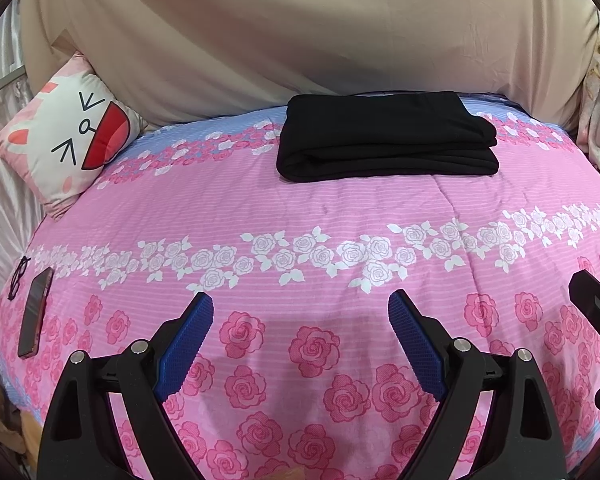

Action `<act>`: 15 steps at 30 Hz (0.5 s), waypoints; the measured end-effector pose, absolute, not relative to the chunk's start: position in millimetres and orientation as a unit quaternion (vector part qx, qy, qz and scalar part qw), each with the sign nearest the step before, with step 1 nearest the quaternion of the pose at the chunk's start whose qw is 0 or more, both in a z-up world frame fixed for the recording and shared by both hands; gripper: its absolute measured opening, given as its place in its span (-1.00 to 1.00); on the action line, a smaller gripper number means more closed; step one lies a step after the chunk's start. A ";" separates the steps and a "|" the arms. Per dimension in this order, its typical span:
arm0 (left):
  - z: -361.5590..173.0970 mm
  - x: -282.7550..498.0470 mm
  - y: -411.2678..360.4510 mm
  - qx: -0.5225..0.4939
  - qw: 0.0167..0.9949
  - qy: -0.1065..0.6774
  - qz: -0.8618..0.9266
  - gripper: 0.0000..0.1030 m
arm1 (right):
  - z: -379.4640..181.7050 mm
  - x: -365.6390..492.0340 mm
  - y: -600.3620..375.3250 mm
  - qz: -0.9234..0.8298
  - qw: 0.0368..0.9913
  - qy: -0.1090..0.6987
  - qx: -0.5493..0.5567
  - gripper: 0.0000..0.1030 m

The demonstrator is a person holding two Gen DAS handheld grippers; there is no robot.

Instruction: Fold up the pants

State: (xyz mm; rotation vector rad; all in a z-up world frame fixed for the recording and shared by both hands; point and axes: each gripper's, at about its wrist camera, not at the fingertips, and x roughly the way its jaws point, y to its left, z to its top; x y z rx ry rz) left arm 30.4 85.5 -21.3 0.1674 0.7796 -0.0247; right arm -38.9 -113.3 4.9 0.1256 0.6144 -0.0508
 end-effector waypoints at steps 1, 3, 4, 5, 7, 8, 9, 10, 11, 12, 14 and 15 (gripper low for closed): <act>-21.0 30.6 85.6 0.081 0.921 0.380 -0.013 0.69 | 4.6 -39.0 -113.2 -0.025 0.951 0.303 0.062 0.90; -21.1 30.8 85.6 0.081 0.921 0.381 -0.013 0.69 | 4.6 -39.1 -112.7 -0.025 0.951 0.303 0.062 0.90; -21.6 30.7 86.1 0.078 0.921 0.381 -0.014 0.69 | 4.1 -39.3 -112.4 -0.024 0.951 0.303 0.062 0.90; -21.4 31.0 86.3 0.078 0.921 0.381 -0.016 0.69 | 3.6 -39.7 -111.7 -0.025 0.951 0.303 0.062 0.90; -21.4 30.5 86.8 0.078 0.923 0.376 -0.015 0.69 | 3.7 -39.9 -110.8 -0.025 0.950 0.303 0.063 0.90; -20.9 29.4 87.3 0.079 0.926 0.369 -0.013 0.69 | 3.5 -40.2 -110.5 -0.026 0.950 0.303 0.063 0.90; -19.9 26.8 86.5 0.083 0.931 0.355 0.000 0.69 | 3.7 -39.6 -110.9 -0.025 0.950 0.304 0.063 0.90; -18.9 26.0 87.0 0.086 0.934 0.347 0.005 0.67 | 3.7 -39.7 -110.8 -0.025 0.950 0.304 0.063 0.90; -18.0 25.4 85.8 0.093 0.936 0.341 0.002 0.65 | 3.6 -40.3 -110.3 -0.026 0.950 0.303 0.063 0.90; -18.2 25.3 83.6 0.099 0.935 0.339 -0.001 0.65 | 3.5 -40.8 -109.8 -0.026 0.950 0.303 0.064 0.90; -18.5 26.8 83.4 0.098 0.933 0.346 -0.018 0.64 | 3.2 -41.2 -109.7 -0.027 0.950 0.304 0.063 0.90; -18.4 27.1 82.8 0.096 0.931 0.351 -0.026 0.64 | 3.8 -40.2 -110.8 -0.026 0.950 0.304 0.064 0.90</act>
